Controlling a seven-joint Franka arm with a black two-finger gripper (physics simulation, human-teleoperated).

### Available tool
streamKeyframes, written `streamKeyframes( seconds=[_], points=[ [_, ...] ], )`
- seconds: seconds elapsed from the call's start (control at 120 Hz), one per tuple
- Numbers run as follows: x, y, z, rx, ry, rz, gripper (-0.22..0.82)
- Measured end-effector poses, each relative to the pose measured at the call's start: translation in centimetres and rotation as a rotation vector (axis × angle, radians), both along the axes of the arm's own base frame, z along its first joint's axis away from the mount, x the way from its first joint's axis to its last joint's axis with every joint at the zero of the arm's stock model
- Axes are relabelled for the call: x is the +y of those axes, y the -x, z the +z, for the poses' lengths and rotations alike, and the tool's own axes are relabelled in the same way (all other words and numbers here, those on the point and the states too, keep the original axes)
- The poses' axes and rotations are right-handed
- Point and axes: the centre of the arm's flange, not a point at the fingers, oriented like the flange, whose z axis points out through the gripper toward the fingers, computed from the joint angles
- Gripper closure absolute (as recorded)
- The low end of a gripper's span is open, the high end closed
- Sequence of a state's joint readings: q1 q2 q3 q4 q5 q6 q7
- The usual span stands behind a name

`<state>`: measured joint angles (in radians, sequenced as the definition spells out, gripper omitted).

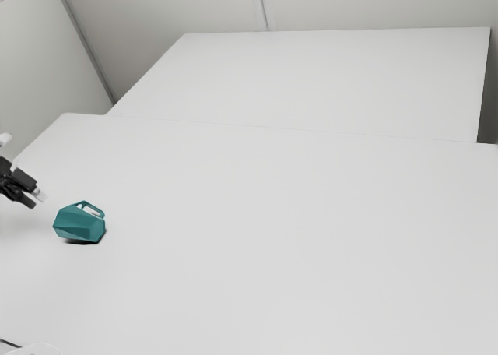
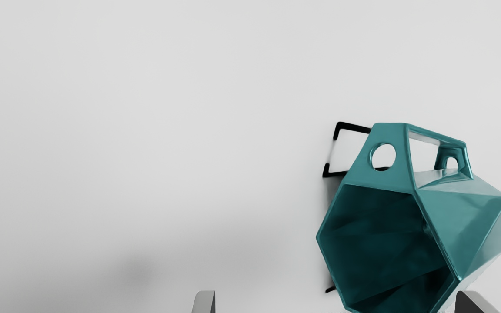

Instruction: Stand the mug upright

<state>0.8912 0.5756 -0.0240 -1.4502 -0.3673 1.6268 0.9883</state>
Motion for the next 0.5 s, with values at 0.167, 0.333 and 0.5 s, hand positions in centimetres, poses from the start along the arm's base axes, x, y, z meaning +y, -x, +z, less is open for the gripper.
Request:
streamKeyframes(
  seconds=[0.167,0.333,0.5],
  points=[
    [-0.6,0.4,-0.9,-0.006,0.072,-0.046,0.0],
    [-1.9,0.2,-1.9,-0.036,0.133,-0.068,0.0],
    [-2.8,0.6,-2.8,-0.072,0.15,-0.051,0.0]
  ],
)
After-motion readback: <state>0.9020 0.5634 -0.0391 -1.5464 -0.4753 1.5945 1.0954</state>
